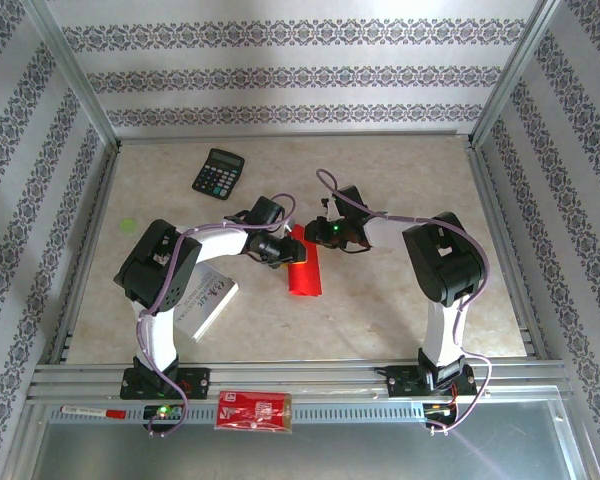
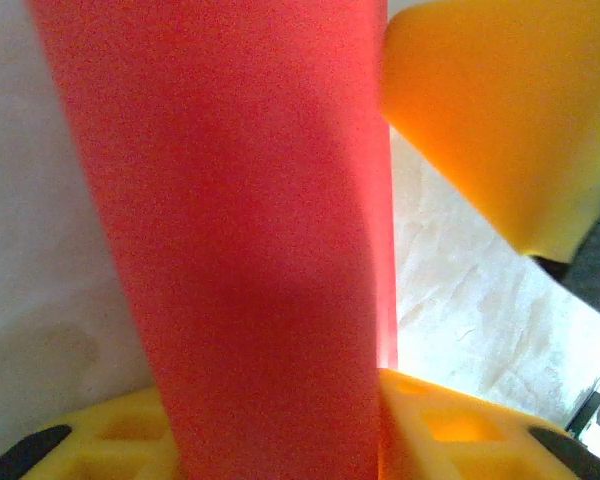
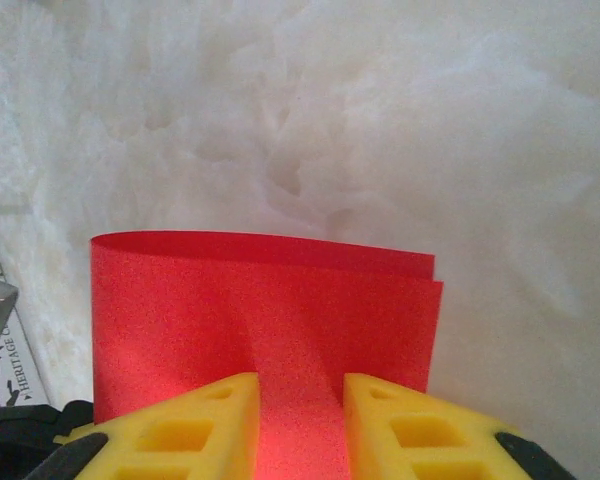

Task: Fold a paper plane with a square sheet of paper (pick it up from the middle)
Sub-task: Hold the square sheet of paper at the center of the table.

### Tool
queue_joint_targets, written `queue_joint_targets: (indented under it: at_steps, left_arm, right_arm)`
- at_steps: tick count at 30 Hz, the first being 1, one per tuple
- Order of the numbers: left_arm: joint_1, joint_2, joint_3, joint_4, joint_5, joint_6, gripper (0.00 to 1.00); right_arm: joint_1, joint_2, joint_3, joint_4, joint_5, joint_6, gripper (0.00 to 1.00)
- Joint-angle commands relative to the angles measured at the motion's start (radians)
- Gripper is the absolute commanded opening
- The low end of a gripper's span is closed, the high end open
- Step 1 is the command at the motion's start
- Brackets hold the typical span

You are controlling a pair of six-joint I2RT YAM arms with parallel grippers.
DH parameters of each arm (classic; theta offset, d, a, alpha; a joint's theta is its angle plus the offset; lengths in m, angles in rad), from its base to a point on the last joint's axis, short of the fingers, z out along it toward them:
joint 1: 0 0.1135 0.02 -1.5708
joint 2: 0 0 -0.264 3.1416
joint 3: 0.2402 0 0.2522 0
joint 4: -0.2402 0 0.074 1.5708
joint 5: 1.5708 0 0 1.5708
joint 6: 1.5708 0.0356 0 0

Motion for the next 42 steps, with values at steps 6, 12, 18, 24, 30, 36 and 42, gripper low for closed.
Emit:
queue_joint_targets:
  at_steps: [6,12,18,24,30,36,42]
  left_arm:
    - [-0.003,0.005,-0.016,-0.084,-0.092,-0.018,0.36]
    - [-0.008,0.022,-0.001,-0.109,-0.099,-0.018,0.36]
    - [-0.015,0.06,0.061,-0.22,-0.142,0.005,0.38]
    - [-0.026,0.084,0.097,-0.278,-0.172,0.015,0.39]
    - [-0.04,0.129,0.166,-0.344,-0.174,0.042,0.39]
    - [-0.052,0.179,0.289,-0.465,-0.146,0.154,0.36]
    - [-0.099,0.22,0.424,-0.597,-0.049,0.318,0.32]
  right_arm:
    - [-0.055,-0.111,-0.035,-0.006,-0.027,-0.013,0.33]
    - [-0.104,-0.19,-0.115,-0.039,-0.006,-0.04,0.35]
    - [-0.143,-0.252,-0.189,-0.07,0.017,-0.068,0.35]
    - [-0.159,-0.278,-0.224,-0.082,0.018,-0.075,0.35]
    - [-0.161,-0.298,-0.24,-0.091,0.014,-0.074,0.35]
    - [-0.176,-0.351,-0.263,-0.122,0.025,-0.089,0.34]
    - [-0.21,-0.41,-0.291,-0.165,0.045,-0.108,0.34]
